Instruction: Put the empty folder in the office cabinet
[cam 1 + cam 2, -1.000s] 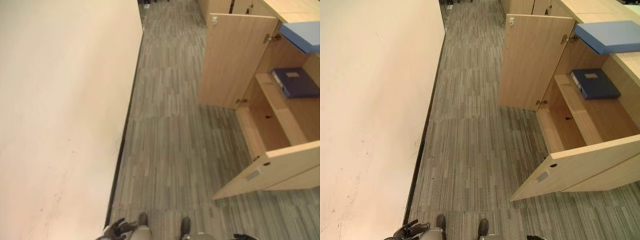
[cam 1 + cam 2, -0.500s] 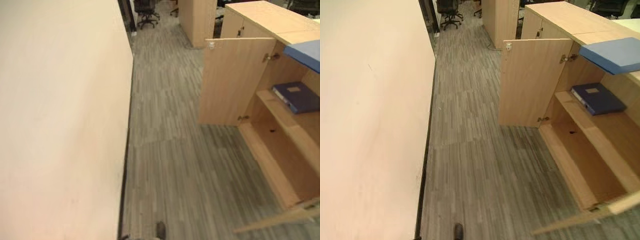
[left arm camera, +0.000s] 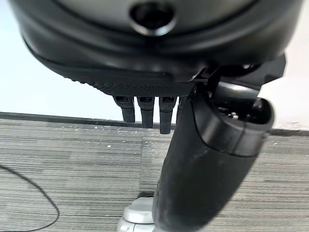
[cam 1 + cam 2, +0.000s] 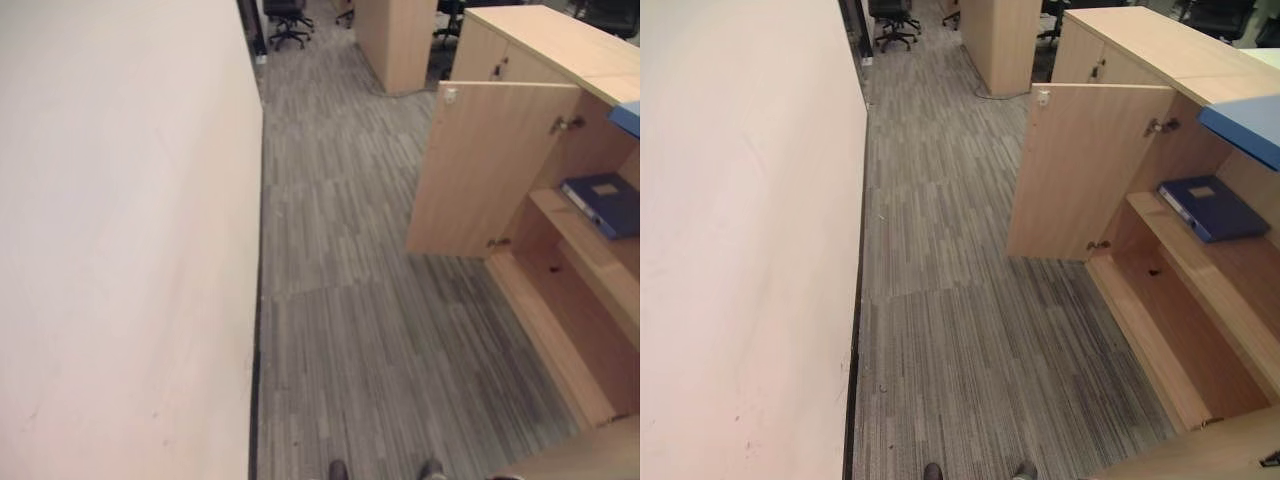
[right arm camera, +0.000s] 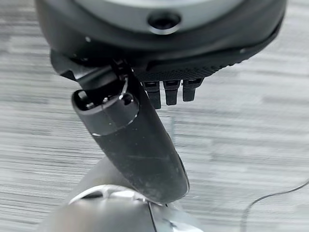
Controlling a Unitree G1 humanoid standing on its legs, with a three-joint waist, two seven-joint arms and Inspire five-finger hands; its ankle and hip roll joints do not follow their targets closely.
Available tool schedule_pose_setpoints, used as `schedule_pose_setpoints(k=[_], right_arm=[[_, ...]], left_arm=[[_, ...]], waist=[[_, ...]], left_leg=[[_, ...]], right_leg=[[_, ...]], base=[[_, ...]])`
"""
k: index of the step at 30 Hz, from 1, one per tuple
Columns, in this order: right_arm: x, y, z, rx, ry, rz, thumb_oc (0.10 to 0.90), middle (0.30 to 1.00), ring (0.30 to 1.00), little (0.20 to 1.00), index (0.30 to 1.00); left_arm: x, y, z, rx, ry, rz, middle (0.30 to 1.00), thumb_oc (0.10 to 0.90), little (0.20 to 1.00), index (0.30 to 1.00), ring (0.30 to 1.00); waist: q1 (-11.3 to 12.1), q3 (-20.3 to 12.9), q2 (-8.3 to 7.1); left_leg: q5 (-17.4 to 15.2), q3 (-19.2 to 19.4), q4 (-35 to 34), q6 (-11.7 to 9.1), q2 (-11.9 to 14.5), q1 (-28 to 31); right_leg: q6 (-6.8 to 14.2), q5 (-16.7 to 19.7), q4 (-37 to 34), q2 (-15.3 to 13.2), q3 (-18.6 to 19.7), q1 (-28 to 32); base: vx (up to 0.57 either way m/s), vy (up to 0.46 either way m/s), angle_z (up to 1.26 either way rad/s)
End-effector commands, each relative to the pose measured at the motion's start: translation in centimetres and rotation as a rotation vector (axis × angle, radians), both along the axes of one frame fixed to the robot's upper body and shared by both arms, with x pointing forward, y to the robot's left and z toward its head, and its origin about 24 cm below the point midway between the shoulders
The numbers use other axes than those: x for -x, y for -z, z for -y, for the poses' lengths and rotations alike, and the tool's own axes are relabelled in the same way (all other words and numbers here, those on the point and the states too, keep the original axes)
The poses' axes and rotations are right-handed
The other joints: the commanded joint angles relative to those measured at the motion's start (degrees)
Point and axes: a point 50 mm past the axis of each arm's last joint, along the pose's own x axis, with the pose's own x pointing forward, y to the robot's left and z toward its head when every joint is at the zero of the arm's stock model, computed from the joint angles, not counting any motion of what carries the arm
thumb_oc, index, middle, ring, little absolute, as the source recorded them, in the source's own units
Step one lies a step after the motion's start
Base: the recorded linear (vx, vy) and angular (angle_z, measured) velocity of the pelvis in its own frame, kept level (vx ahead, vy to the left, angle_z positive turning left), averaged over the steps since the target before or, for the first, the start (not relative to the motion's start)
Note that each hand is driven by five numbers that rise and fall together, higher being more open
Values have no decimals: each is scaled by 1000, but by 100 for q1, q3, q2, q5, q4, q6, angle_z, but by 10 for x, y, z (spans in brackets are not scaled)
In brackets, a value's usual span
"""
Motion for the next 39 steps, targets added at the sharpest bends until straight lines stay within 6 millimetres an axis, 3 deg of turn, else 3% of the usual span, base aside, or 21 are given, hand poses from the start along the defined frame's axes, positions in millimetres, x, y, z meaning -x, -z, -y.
schedule_pose_setpoints(k=[1, 3, 4, 5, 7, 12, 13, 15, 17, 20, 21, 23, 25, 27, 28, 29, 30, 31, 32, 35, 39], right_arm=[[-58, -7, -54, -247, 70, 221, 800, 900, 900, 900, 900], [-56, -7, -52, -244, 79, 216, 800, 900, 900, 900, 900], [-49, -4, -47, -236, 111, 198, 800, 900, 900, 900, 900], [-42, -4, -38, -213, 139, 184, 800, 900, 900, 900, 900], [-33, -2, -32, -199, 173, 169, 800, 900, 900, 900, 900], [-15, 0, -13, -134, 264, 152, 800, 900, 900, 900, 900], [-15, 0, -13, -134, 264, 152, 800, 900, 900, 900, 900], [2, 2, -3, -92, 309, 118, 800, 900, 900, 900, 900], [12, 4, -2, -77, 329, 94, 800, 900, 900, 900, 900], [28, 8, -2, -65, 338, 44, 800, 900, 900, 900, 900], [28, 8, -2, -65, 338, 43, 800, 900, 900, 900, 900], [39, 9, 0, -51, 350, 8, 800, 900, 900, 900, 900], [46, 10, 0, -49, 353, -13, 800, 900, 900, 900, 900], [51, 11, 1, -49, 352, -27, 800, 900, 900, 900, 900], [55, 11, 2, -42, 353, -40, 800, 900, 900, 900, 900], [57, 11, 3, -35, 347, -45, 800, 900, 900, 900, 900], [58, 11, 4, -29, 348, -46, 800, 900, 900, 900, 900], [58, 11, 4, -29, 349, -47, 800, 900, 900, 900, 900], [61, 11, 5, -24, 350, -53, 800, 900, 900, 900, 900], [53, 9, 7, -29, 348, -28, 800, 900, 900, 900, 900], [52, 10, 4, -49, 379, -18, 800, 900, 900, 900, 900]], left_arm=[[-8, -4, -14, -39, 29, 23, 900, 800, 900, 900, 900], [-7, -4, -15, -41, 28, 19, 900, 800, 900, 900, 900], [0, -4, -17, -51, 11, -5, 900, 800, 900, 900, 900], [5, -3, -16, -53, -18, -18, 900, 800, 900, 900, 900], [7, -3, -16, -53, -35, -26, 900, 800, 900, 900, 900], [-15, -3, -13, -63, -36, 25, 900, 800, 900, 900, 900], [-15, -3, -13, -63, -35, 25, 900, 800, 900, 900, 900], [-41, -5, -9, -65, 18, 100, 900, 800, 900, 900, 900], [-54, -8, -11, -77, 29, 143, 900, 800, 900, 900, 900], [-65, -11, -14, -94, 15, 191, 900, 800, 900, 900, 900], [-65, -11, -14, -94, 15, 191, 900, 800, 900, 900, 900], [-66, -12, -14, -99, 5, 204, 900, 800, 900, 900, 900], [-65, -11, -13, -96, 7, 204, 900, 800, 900, 900, 900], [-66, -12, -14, -98, 12, 207, 900, 800, 900, 900, 900], [-66, -12, -14, -99, 13, 209, 900, 800, 900, 900, 900], [-69, -13, -15, -101, 11, 222, 900, 800, 900, 900, 900], [-71, -13, -13, -98, 12, 229, 900, 800, 900, 900, 900], [-71, -13, -13, -98, 12, 228, 900, 800, 900, 900, 900], [-73, -13, -12, -98, 18, 235, 900, 800, 900, 900, 900], [-76, -12, -6, -77, 22, 240, 900, 800, 900, 900, 900], [-70, -11, -9, -87, 46, 208, 900, 800, 900, 900, 900]], waist=[[-113, 333, 15], [-137, 343, 15], [-96, 272, -73], [-117, 169, -69], [-143, 96, -57], [-271, 59, -86], [-271, 61, -84], [-398, 30, -120], [-425, 36, -191], [-325, 150, -452], [-326, 149, -446], [-228, 212, -638], [-124, 232, -691], [-54, 223, -683], [7, 207, -633], [142, 210, -492], [177, 184, -445], [185, 201, -453], [223, 208, -444], [212, 26, -267], [129, -136, -312]], left_leg=[[-514, -467, 169, -647, 91, 539], [-560, -505, 153, -667, 110, 611], [-653, -546, 71, -701, 74, 763], [-705, -555, 46, -769, 209, 858], [-775, -612, 67, -829, 397, 950], [-912, -529, 377, -1099, 925, 955], [-914, -530, 378, -1100, 927, 957], [-734, -424, 732, -1291, 1208, 863], [-223, -388, 1499, -1411, 1366, 597], [415, -669, 3195, -1283, 1225, -62], [404, -675, 3217, -1285, 1234, -75], [217, -615, 3794, -1068, 1026, -635], [-3, -593, 3540, -975, 1002, -1069], [-12, -672, 2899, -976, 1041, -1162], [143, -878, 2202, -1035, 1064, -1352], [686, -1456, 1125, -1188, 1156, -1405], [810, -1768, 814, -1237, 1177, -1524], [818, -1756, 773, -1243, 1177, -1473], [840, -2113, 497, -1316, 1135, -1538], [811, -2672, 334, -1440, 1039, -1286], [583, -2322, 366, -1308, 929, -990]], right_leg=[[177, 1130, -879, 245, 203, -107], [206, 1174, -928, 260, 204, -139], [193, 1263, -998, 156, 5, 71], [160, 1253, -754, 65, -225, 75], [86, 1116, -524, 95, -274, 92], [-109, 558, 135, 124, -521, 120], [-110, 554, 139, 125, -522, 121], [-276, 248, 232, 241, -626, 274], [-441, 59, 89, 483, -605, 561], [-726, -110, -163, 767, -375, 946], [-730, -111, -164, 775, -378, 944], [-808, -217, -223, 792, -23, 1158], [-750, -281, -273, 810, 247, 1338], [-663, -330, -284, 818, 457, 1448], [-611, -415, -297, 859, 610, 1553], [-547, -554, -322, 972, 950, 1777], [-523, -567, -372, 1012, 1129, 1843], [-527, -586, -366, 1006, 1136, 1869], [-505, -658, -381, 1030, 1371, 1975], [-345, -661, -428, 1089, 1949, 2006], [-187, -539, -470, 855, 2246, 1919]], base=[[252, -151, 33], [192, -133, 52], [315, -274, 83], [405, -341, 72], [280, -268, 26], [160, -231, 15], [137, -207, 86], [160, -276, 60], [112, -257, 16], [127, -257, -16], [123, -160, -59], [199, -98, -79], [257, 28, -90], [246, 129, -74], [435, 253, -68], [487, 260, -93], [370, 168, -109], [262, 82, -128], [244, 68, -136], [293, 189, -125], [224, 272, -140]])
